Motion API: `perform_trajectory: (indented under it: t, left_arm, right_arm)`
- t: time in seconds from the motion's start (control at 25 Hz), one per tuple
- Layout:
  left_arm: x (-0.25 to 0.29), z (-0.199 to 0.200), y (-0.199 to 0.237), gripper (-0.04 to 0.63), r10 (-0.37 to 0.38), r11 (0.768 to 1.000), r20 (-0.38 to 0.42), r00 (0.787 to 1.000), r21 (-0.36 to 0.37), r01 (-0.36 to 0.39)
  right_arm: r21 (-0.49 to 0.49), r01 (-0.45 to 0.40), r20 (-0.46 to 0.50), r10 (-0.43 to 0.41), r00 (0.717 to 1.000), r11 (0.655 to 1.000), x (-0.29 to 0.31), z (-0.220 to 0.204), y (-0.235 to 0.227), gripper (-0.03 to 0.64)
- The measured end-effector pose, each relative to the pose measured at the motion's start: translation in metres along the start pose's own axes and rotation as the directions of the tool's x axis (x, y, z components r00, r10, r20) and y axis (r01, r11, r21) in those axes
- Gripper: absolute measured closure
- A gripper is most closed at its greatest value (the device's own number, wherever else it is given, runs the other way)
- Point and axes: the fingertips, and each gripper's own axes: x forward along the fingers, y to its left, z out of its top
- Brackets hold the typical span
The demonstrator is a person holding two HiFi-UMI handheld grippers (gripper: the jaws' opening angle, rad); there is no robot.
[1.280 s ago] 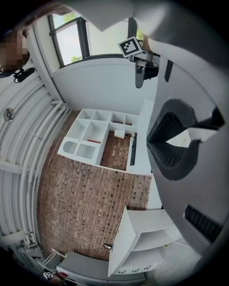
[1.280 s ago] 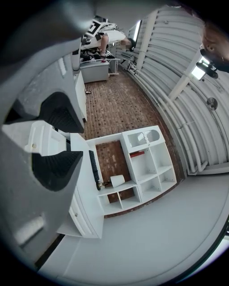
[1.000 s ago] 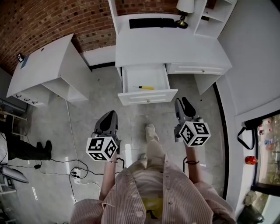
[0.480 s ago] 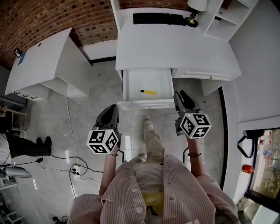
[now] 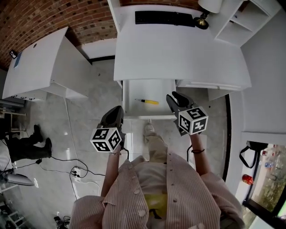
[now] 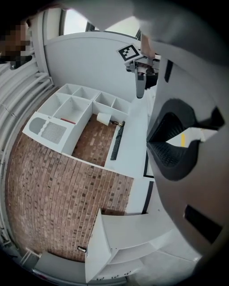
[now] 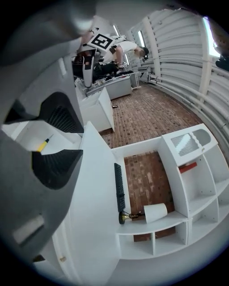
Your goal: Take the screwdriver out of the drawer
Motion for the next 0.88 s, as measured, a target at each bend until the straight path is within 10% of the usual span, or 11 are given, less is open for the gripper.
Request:
perform_trajectory:
  t: [0.88]
  left_arm:
    - [0.097,-0.047,0.035,0.597,-0.043,0.997,-0.276,0.96,-0.076,0.022]
  right_arm:
    - [-0.122,-0.306,-0.541,0.195,0.818,0.944,0.131,-0.102,-0.008,0.506]
